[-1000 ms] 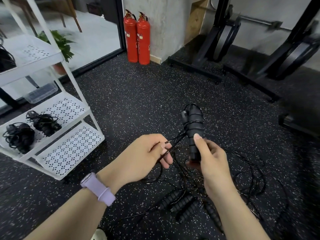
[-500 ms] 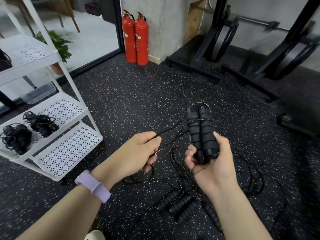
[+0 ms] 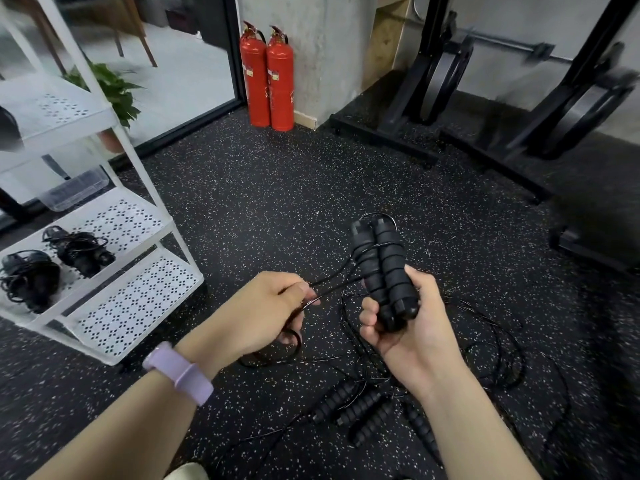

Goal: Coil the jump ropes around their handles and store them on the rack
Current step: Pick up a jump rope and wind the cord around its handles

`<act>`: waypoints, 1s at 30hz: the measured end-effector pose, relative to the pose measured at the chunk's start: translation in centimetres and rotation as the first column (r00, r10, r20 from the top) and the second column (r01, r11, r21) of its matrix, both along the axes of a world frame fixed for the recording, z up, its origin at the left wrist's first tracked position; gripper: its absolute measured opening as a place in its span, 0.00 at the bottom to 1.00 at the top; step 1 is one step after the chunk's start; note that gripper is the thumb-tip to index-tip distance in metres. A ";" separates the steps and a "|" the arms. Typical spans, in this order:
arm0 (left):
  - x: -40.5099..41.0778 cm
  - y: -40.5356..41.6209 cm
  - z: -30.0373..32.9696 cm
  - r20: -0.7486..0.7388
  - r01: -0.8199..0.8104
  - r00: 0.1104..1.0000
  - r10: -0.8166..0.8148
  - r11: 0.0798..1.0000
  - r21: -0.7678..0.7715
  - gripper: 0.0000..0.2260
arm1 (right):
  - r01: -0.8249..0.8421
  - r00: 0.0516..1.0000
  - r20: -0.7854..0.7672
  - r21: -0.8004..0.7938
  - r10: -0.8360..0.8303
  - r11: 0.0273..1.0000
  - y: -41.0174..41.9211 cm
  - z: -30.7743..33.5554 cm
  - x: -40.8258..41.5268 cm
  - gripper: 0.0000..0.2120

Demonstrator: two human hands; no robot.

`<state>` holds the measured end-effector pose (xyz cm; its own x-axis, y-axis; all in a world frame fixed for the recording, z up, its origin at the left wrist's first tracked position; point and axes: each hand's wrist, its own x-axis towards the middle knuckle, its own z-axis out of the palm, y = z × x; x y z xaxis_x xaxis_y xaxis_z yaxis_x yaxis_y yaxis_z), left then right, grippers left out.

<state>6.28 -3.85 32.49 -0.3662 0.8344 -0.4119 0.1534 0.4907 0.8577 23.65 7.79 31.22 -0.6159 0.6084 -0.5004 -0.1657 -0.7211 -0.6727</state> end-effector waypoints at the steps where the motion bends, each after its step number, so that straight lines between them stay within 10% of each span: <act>1: -0.1 0.0 0.2 0.032 0.013 0.999 -0.013 1.000 0.001 0.15 | -0.002 1.000 0.025 0.026 0.001 1.000 0.0 -0.1 0.0 0.23; 8: 0.5 -0.2 0.9 0.075 0.109 0.992 -0.105 0.993 -0.047 0.14 | 0.047 0.981 0.175 0.210 -0.085 0.977 -0.2 -0.5 -0.1 0.19; 15: -1.0 -0.5 0.2 -0.001 -0.139 0.990 0.142 0.970 -0.200 0.12 | -0.080 0.971 0.237 0.311 0.004 0.947 0.1 -0.9 0.9 0.17; 30: -4.0 -0.9 -1.9 -0.227 -0.466 0.874 0.430 0.874 -0.136 0.02 | 0.020 0.985 -0.166 -0.148 -0.044 0.989 1.7 -0.4 1.9 0.23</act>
<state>2.24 -4.79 30.58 -0.7663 0.4793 -0.4278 0.0252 0.6878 0.7254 25.59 9.49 30.80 -0.6805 0.5578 -0.4752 -0.2925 -0.8013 -0.5218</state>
